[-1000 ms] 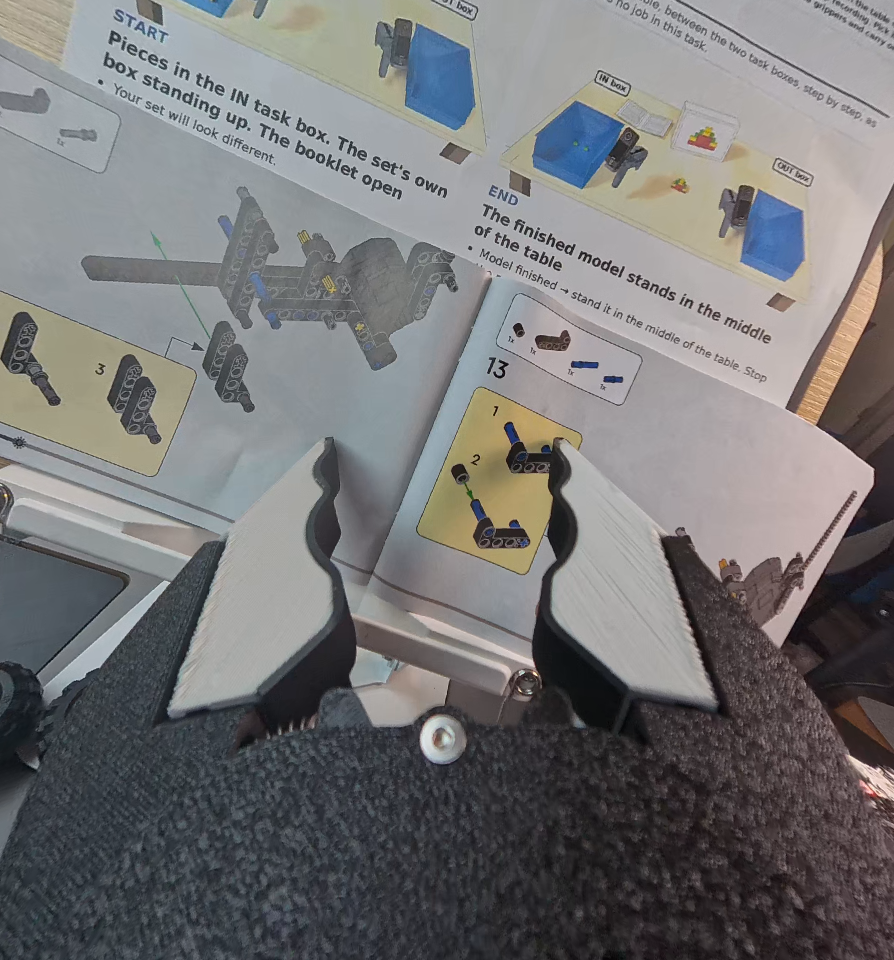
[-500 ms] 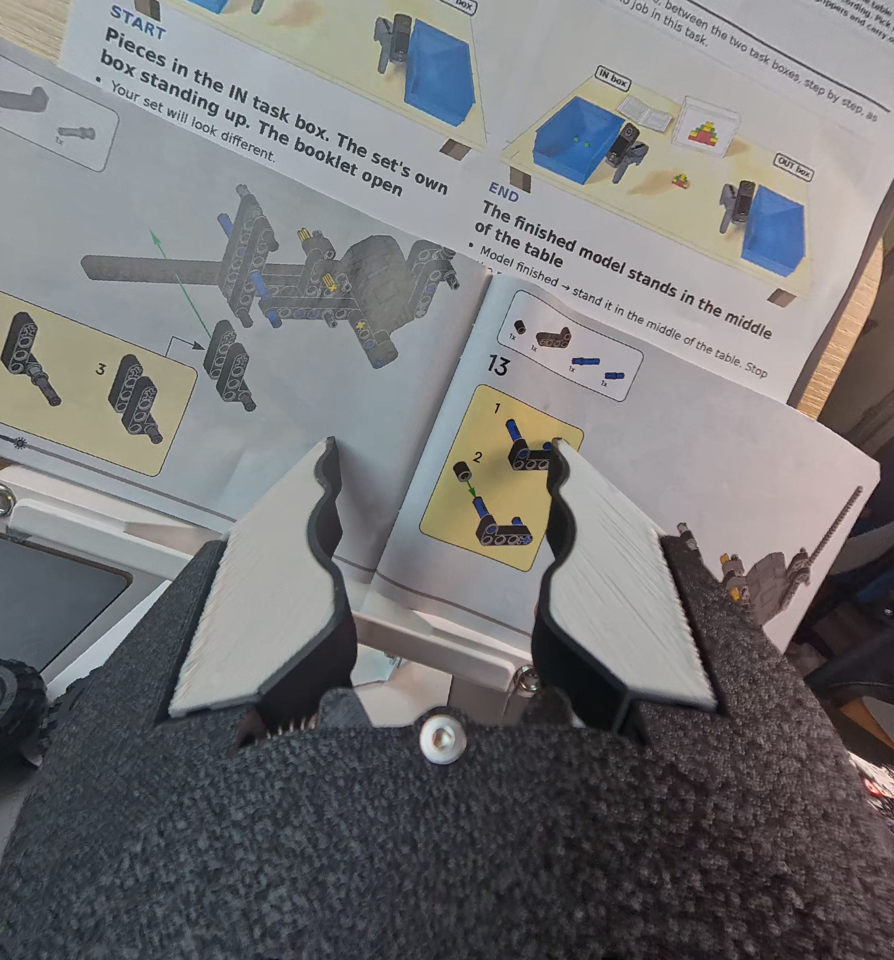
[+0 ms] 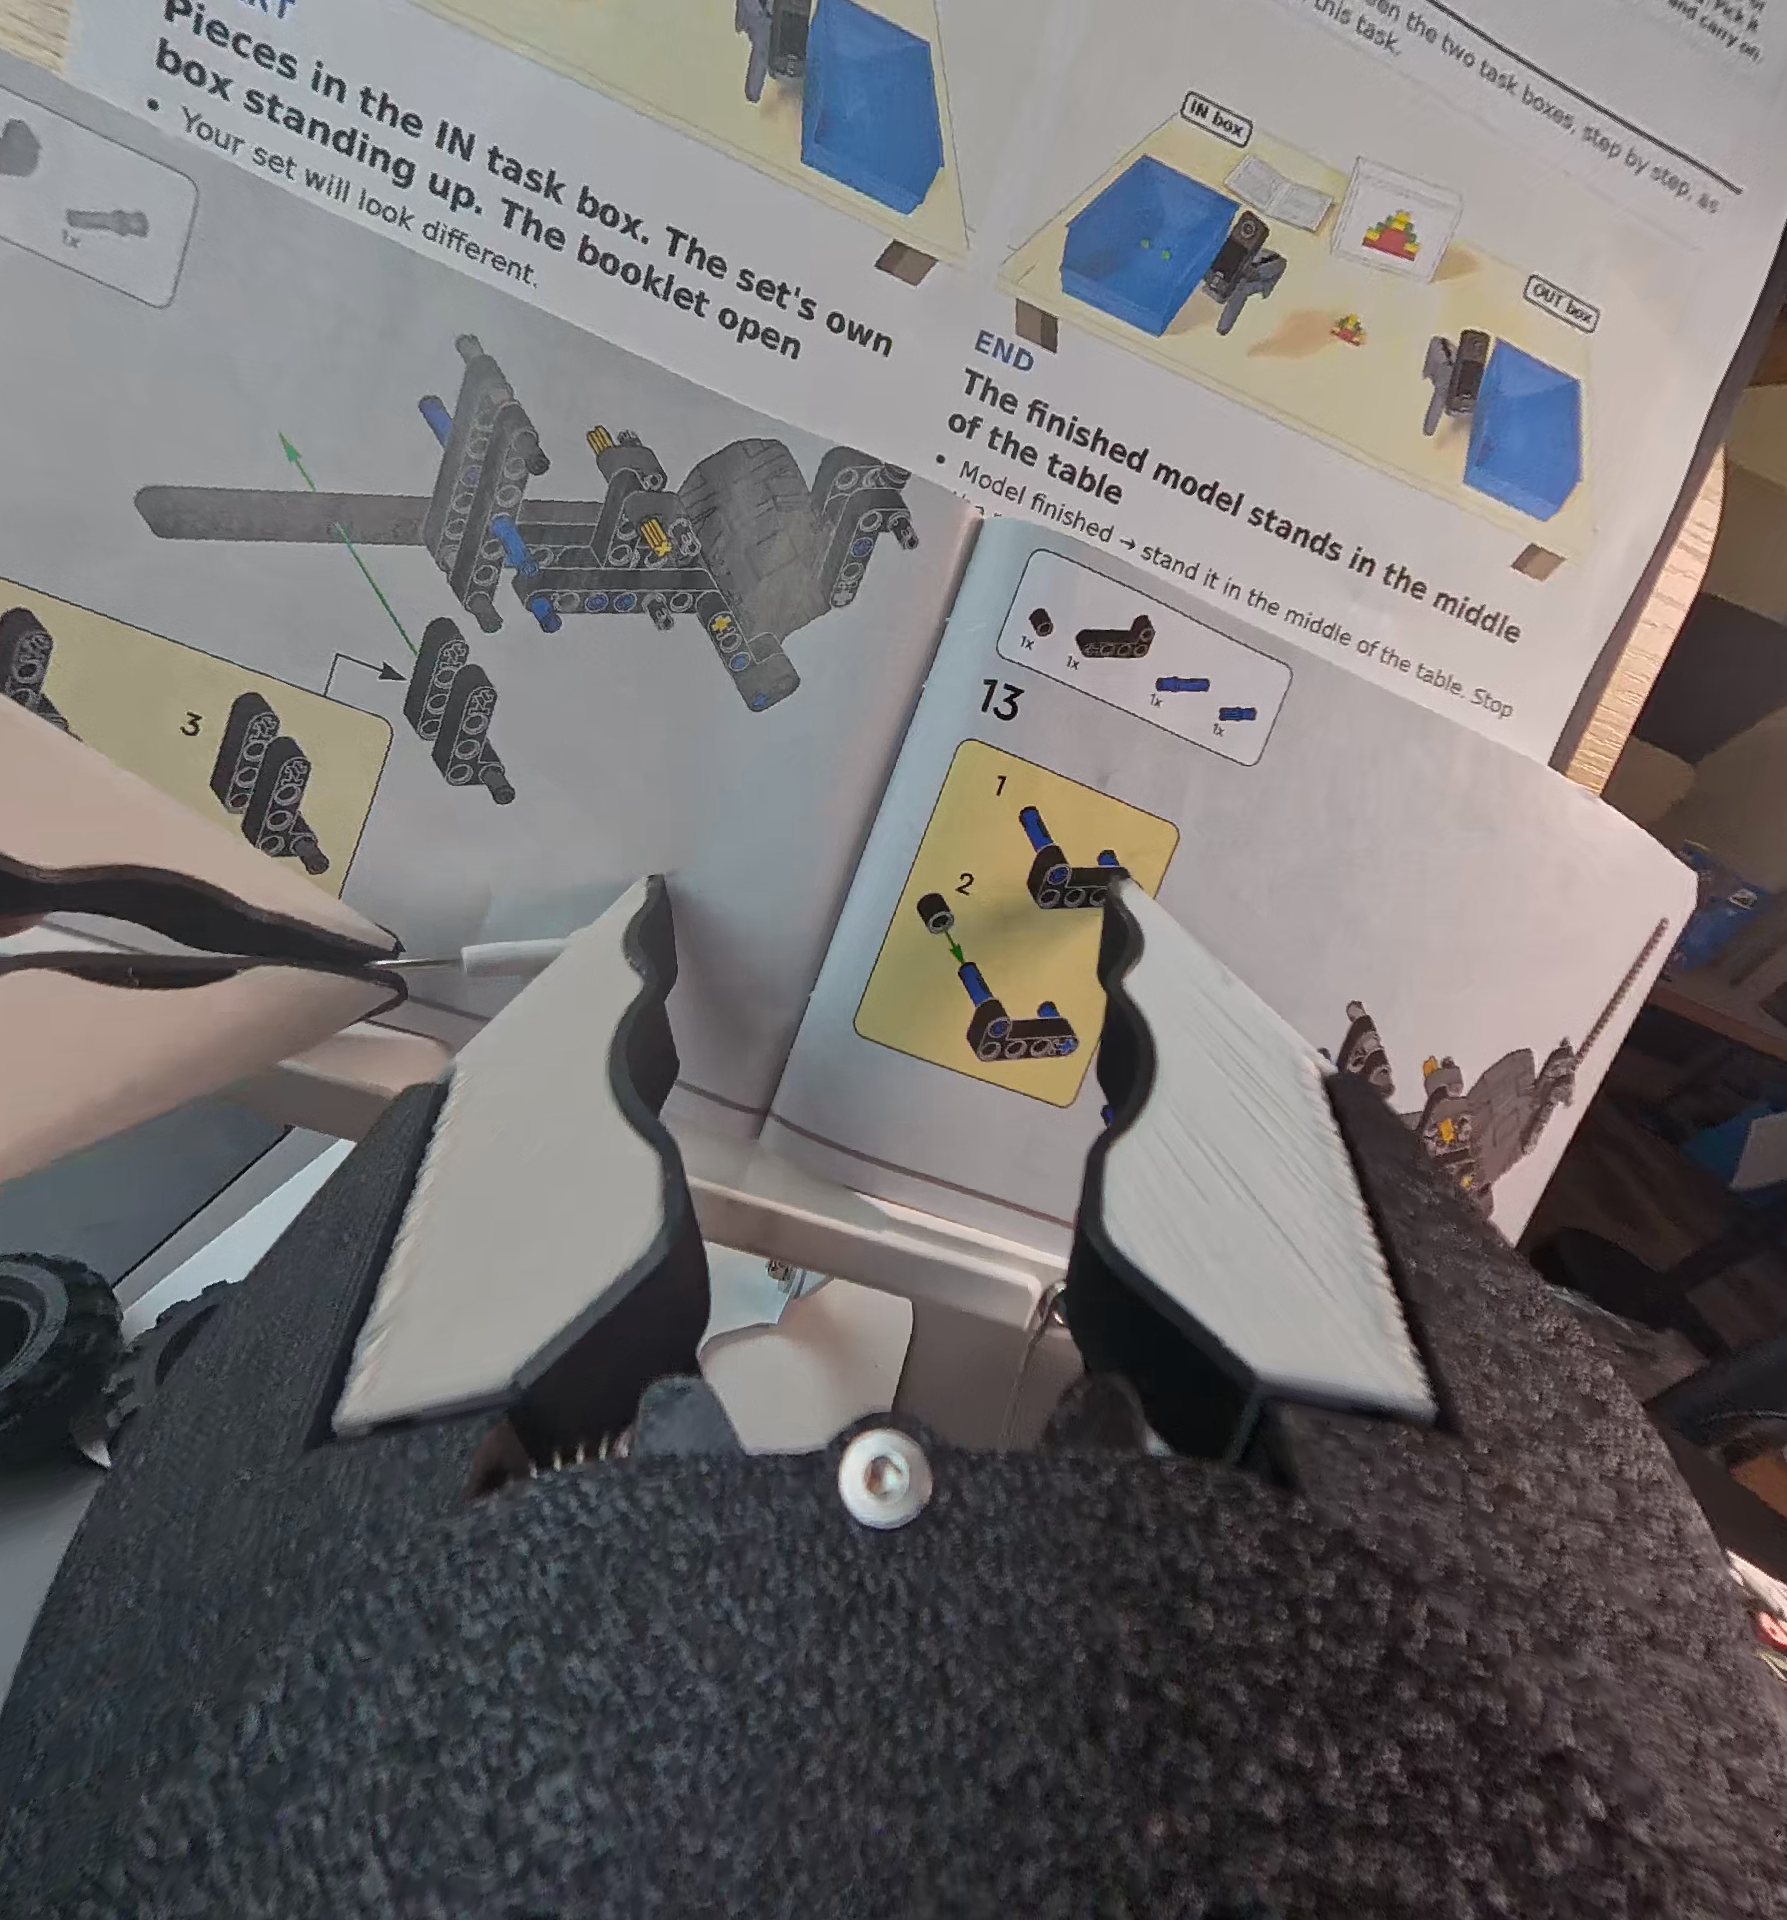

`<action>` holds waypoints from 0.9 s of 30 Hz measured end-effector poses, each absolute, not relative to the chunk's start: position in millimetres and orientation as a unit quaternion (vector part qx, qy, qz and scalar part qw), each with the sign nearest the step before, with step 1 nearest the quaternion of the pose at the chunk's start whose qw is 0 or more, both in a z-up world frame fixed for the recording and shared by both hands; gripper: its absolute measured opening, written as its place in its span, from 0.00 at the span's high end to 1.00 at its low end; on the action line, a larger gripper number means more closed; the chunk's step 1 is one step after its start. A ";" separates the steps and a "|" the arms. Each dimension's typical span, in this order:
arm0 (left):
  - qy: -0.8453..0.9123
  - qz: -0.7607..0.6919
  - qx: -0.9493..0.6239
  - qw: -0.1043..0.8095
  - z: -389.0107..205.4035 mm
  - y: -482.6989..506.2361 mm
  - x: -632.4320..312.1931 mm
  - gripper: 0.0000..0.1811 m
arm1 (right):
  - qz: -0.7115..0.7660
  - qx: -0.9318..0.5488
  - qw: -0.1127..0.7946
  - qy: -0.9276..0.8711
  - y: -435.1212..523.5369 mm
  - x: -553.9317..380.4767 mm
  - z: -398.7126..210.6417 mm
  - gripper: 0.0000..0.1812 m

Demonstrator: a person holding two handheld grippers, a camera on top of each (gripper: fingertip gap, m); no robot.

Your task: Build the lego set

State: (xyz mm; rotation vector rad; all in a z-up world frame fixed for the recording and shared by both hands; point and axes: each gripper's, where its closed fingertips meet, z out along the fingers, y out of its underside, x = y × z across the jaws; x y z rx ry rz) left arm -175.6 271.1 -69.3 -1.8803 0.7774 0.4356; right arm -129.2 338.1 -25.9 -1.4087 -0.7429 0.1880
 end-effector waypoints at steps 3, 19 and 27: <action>0.315 0.174 -0.783 0.507 -68.7 271.0 -177.0 0.97 | 0.105 -0.631 0.692 -0.335 335.8 -119.3 -25.1 0.53; 0.367 0.185 -0.762 0.501 -72.0 274.9 -184.9 0.98 | 0.201 -0.648 0.602 -0.420 313.1 -41.4 -106.3 0.74; 0.343 0.187 -0.774 0.498 -73.7 274.4 -185.4 0.99 | -0.061 -0.598 0.669 -0.438 345.3 -23.4 -97.9 0.98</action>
